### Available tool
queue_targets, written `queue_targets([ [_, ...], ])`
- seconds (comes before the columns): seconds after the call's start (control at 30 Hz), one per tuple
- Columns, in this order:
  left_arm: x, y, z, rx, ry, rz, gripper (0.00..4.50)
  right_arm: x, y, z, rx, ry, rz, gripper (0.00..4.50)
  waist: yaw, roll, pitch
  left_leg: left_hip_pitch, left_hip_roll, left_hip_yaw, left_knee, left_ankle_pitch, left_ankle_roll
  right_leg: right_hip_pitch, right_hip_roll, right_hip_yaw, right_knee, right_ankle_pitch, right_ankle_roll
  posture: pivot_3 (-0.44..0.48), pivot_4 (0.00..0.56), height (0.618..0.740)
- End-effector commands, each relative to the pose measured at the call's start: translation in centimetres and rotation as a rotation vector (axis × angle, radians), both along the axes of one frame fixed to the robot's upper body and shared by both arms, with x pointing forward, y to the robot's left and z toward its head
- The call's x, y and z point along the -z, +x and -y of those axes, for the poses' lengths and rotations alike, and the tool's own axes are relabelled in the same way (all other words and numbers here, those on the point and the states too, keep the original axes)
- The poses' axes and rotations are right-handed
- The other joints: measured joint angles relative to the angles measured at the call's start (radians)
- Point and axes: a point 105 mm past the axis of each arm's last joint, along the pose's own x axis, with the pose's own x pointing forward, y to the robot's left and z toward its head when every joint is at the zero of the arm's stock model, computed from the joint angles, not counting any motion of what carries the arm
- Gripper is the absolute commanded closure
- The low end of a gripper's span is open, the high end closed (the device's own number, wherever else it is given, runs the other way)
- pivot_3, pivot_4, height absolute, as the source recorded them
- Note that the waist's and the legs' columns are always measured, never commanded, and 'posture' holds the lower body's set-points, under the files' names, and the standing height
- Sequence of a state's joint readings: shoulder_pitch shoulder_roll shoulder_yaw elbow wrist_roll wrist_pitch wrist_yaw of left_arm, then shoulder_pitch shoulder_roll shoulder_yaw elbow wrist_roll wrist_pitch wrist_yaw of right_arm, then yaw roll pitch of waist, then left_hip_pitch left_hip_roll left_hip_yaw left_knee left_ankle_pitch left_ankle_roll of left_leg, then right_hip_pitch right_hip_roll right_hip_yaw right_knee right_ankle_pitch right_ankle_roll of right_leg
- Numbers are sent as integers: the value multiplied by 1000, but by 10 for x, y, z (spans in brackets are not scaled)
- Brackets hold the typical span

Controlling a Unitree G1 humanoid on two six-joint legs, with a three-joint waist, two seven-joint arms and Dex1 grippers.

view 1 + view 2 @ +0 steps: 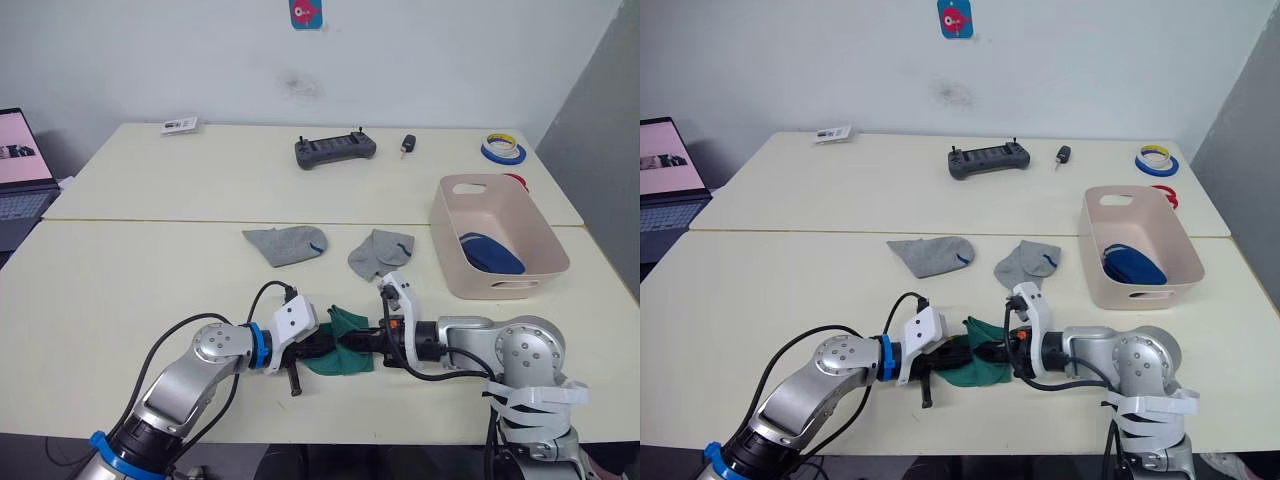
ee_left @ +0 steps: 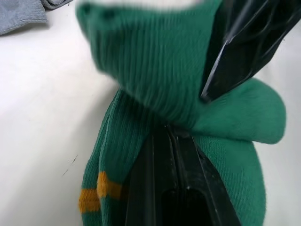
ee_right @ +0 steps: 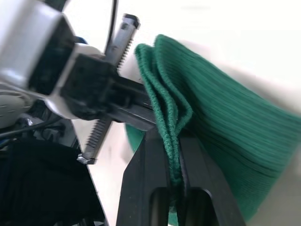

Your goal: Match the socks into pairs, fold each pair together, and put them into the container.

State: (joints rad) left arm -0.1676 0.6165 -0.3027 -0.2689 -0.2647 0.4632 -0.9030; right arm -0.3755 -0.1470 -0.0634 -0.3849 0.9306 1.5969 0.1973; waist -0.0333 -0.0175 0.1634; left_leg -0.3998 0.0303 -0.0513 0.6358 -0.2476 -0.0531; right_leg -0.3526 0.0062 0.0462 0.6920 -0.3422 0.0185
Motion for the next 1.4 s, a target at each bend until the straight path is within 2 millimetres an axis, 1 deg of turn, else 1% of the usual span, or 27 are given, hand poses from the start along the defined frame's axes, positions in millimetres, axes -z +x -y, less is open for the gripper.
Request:
queue_targets([
  [0.03,6,0,-7,-35,25,-22,4500,-3,0,-7,-15,29,0,4449,0,0,0,0,0,0,0,0,0,0,0,0,0,0,0,0,150,740],
  [0.13,7,0,-10,-36,36,-15,4500,-7,-3,-13,-27,85,-21,4449,-1,0,0,0,0,0,0,0,0,0,0,0,0,0,0,0,150,740],
  [0.27,9,-2,-10,-34,42,-12,4500,-18,-5,-16,-42,138,0,3419,-1,0,0,0,0,0,-1,0,0,0,0,0,0,0,0,0,150,740],
  [0.37,10,-2,-11,-37,41,-9,4500,-29,-6,-6,-51,166,28,2210,-1,0,0,0,1,0,-1,0,0,0,0,0,0,0,0,0,150,740],
  [0.4,10,-2,-12,-39,41,-8,4500,-33,-7,-2,-56,171,37,1995,-1,0,0,0,1,0,-1,0,0,0,0,0,0,0,0,0,150,740],
  [0.43,9,-2,-13,-43,39,-7,4500,-36,-9,2,-67,177,43,1659,0,1,0,0,1,0,-1,0,0,0,0,0,0,0,0,0,150,740],
  [0.53,7,0,-16,-57,31,3,4500,-41,-17,15,-103,170,51,1659,-1,1,0,0,0,0,-1,0,0,0,0,0,0,0,0,0,150,740],
  [0.6,1,1,-18,-71,2,16,4500,-43,-24,23,-138,121,78,1659,-2,1,0,0,0,0,-1,0,0,0,0,0,0,0,0,0,150,740],
  [0.7,-14,-2,-25,-77,-59,30,4500,-50,-28,27,-175,46,170,1659,-6,1,0,0,0,0,-2,0,0,-1,1,0,-1,0,0,0,150,740],
  [0.8,-29,-9,-43,-110,-103,8,4500,-55,-31,27,-201,6,257,1659,-10,1,1,0,1,0,-3,0,0,-2,1,0,-2,0,0,0,150,740],
  [0.87,-38,-9,-59,-159,-103,-3,4500,-55,-31,28,-210,-12,304,1659,-9,1,2,0,1,-1,-4,0,0,-2,1,-1,-2,-1,1,0,150,740],
  [0.93,-51,-11,-70,-188,-137,-18,4500,-55,-30,30,-216,-19,353,1659,-6,1,2,0,2,-2,-5,0,0,-2,1,-1,-3,-2,2,0,150,740],
  [1.0,-66,-13,-74,-180,-174,-31,4500,-55,-27,31,-217,-29,403,1659,-3,1,3,0,3,-2,-5,0,0,-2,1,-2,-3,-3,3,0,150,740],
  [1.07,-80,-14,-71,-144,-184,-17,4500,-53,-21,32,-212,-54,459,1659,0,1,3,0,3,-1,-5,0,0,-1,0,-2,-4,-3,3,0,150,740],
  [1.1,-86,-14,-66,-116,-188,-4,4500,-52,-17,32,-208,-63,486,1659,2,0,4,0,2,-1,-5,0,0,-1,0,-1,-4,-3,4,0,150,740],
  [1.2,-97,-11,-44,-26,-192,50,4500,-44,-4,30,-191,-114,537,2252,4,-3,5,0,-1,0,-5,0,0,0,-3,-1,-5,-3,4,0,150,740],
  [1.27,-98,-10,-27,39,-178,75,4500,-36,1,27,-202,-147,561,2928,5,-3,6,0,-2,0,-5,0,-1,0,-4,-2,-6,-2,4,0,150,740],
  [1.33,-91,-8,-12,93,-147,97,4500,-30,5,23,-216,-175,588,3595,4,-3,6,-1,-2,1,-5,0,-1,0,-4,-1,-6,-1,2,0,150,740],
  [1.4,-79,-5,-2,136,-102,121,4500,-24,12,20,-220,-209,620,4321,3,-3,6,-1,-1,1,-5,0,-1,0,-3,-1,-8,0,0,0,150,740],
])
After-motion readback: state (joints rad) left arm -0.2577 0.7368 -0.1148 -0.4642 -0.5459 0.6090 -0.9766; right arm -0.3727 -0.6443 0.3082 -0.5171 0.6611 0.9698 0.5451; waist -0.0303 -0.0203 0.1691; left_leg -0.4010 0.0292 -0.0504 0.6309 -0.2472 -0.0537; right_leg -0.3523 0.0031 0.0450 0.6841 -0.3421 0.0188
